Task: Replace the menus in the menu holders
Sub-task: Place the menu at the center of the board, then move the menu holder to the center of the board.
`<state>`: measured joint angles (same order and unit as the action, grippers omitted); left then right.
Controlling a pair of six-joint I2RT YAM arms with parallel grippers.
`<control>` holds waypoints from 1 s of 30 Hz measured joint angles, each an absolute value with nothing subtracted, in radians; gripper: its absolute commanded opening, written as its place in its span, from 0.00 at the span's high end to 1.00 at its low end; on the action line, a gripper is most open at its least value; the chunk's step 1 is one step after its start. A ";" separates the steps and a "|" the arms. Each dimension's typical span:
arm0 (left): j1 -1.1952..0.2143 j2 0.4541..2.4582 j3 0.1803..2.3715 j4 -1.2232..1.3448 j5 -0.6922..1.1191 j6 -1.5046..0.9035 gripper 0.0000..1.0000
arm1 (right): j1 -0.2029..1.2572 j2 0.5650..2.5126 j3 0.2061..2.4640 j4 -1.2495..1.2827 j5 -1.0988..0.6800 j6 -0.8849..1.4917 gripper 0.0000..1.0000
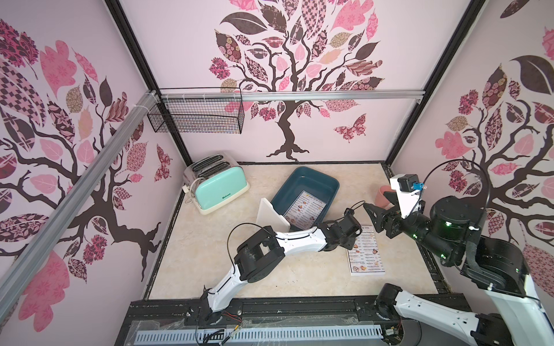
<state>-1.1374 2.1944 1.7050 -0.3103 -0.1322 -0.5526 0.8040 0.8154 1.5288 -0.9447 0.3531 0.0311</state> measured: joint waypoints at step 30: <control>-0.350 1.012 1.174 -0.807 -0.164 -0.762 0.47 | 0.810 1.209 1.342 -0.771 -0.045 0.352 0.25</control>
